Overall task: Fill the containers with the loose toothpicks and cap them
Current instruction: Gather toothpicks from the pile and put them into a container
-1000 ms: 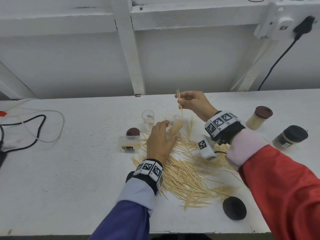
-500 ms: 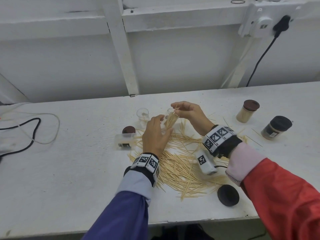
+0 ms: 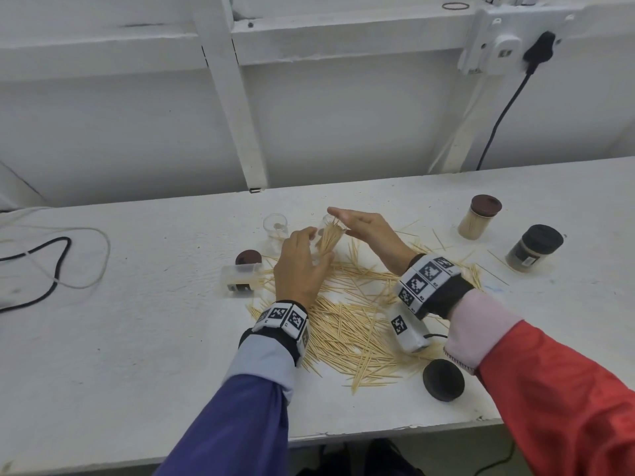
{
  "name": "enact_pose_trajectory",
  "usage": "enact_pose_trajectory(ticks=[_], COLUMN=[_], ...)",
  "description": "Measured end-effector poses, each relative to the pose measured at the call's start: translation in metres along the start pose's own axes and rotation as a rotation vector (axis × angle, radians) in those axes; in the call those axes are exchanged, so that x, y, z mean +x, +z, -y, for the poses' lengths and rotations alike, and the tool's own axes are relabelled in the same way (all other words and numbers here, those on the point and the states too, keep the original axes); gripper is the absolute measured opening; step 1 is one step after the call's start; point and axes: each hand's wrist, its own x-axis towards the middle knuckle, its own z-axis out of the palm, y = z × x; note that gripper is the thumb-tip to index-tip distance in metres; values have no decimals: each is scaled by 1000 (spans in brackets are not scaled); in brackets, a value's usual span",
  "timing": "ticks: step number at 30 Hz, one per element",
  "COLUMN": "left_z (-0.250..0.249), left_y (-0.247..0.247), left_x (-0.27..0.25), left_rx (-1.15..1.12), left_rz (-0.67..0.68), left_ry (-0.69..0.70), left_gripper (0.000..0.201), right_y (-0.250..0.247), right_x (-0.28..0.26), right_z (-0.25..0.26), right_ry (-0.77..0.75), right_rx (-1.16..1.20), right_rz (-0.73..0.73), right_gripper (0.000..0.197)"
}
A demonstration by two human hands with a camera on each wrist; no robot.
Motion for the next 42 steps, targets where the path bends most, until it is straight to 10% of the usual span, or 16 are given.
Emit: enact_pose_trajectory(ticks=[5, 15, 27, 31, 36, 42], left_z=[0, -2, 0, 3, 4, 3], left_y=[1, -1, 1, 2, 2, 2], left_x=[1, 2, 4, 4, 4, 4], left_rx=[5, 38, 80, 108, 108, 106], left_rz=[-4, -72, -53, -61, -44, -24], left_ry=[4, 117, 142, 92, 88, 69], left_gripper=[51, 71, 53, 50, 50, 50], right_y=[-1, -6, -14, -26, -21, -14], right_x=[-4, 5, 8, 24, 26, 11], right_z=[7, 15, 19, 6, -4, -7], right_ry=[6, 72, 166, 120, 186, 140], right_rx=[-152, -101, 83, -406, -1071, -1344], right_rz=[177, -74, 136, -50, 426, 514], right_gripper=[48, 40, 35, 28, 41, 65])
